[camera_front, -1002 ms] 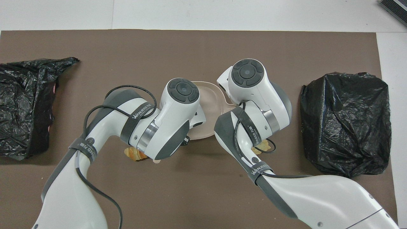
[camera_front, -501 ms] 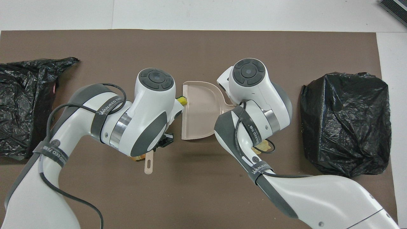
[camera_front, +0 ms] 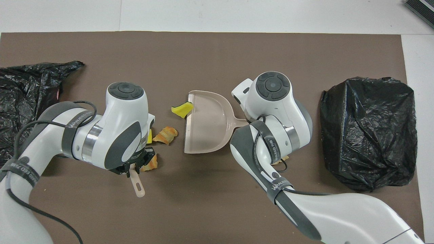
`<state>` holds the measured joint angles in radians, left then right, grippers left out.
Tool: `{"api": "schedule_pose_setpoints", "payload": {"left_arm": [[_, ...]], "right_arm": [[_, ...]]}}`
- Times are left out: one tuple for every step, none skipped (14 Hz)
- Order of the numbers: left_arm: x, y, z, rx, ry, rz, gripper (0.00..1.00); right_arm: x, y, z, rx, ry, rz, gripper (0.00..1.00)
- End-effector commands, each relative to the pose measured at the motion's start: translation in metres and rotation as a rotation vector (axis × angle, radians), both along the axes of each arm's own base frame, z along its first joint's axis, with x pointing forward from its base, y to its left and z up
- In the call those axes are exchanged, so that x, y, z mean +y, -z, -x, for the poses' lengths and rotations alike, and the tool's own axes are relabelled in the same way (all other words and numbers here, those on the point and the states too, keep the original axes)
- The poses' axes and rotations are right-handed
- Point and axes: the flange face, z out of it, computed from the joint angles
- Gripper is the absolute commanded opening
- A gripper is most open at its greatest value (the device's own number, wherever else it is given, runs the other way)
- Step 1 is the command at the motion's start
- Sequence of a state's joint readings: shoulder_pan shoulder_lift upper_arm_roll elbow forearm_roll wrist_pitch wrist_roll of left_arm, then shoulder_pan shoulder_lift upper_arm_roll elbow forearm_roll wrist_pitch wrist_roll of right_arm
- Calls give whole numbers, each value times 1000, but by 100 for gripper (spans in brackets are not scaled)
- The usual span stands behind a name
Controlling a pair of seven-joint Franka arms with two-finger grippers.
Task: Sweep and dump trash in bin
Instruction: 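Sweep the sponge and bread pieces into the dustpan with the left gripper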
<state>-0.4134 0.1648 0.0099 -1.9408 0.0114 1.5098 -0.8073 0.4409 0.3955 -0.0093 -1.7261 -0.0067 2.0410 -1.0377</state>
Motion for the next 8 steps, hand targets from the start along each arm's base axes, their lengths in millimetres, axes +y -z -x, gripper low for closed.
{"api": "schedule_pose_setpoints", "payload": {"left_arm": [[35, 6, 35, 21, 47, 77, 0], [42, 15, 43, -5, 49, 100, 0], [41, 26, 55, -47, 40, 138, 0], [41, 35, 63, -98, 35, 167, 0], [40, 40, 67, -118, 38, 181, 0], [34, 40, 69, -111, 51, 204, 0], [27, 39, 71, -109, 65, 250, 0], [24, 40, 71, -104, 69, 273, 0]], "right_arm": [[-2, -3, 10, 2, 4, -24, 0], [-3, -3, 10, 2, 7, -24, 0], [-3, -2, 10, 4, 17, -22, 0], [-4, -1, 13, 1, 37, -15, 0], [5, -1, 21, -25, 56, -13, 0], [14, 2, 31, -72, 98, -28, 0], [17, 6, 40, -104, 129, -41, 0], [16, 9, 44, -116, 126, -39, 0]]}}
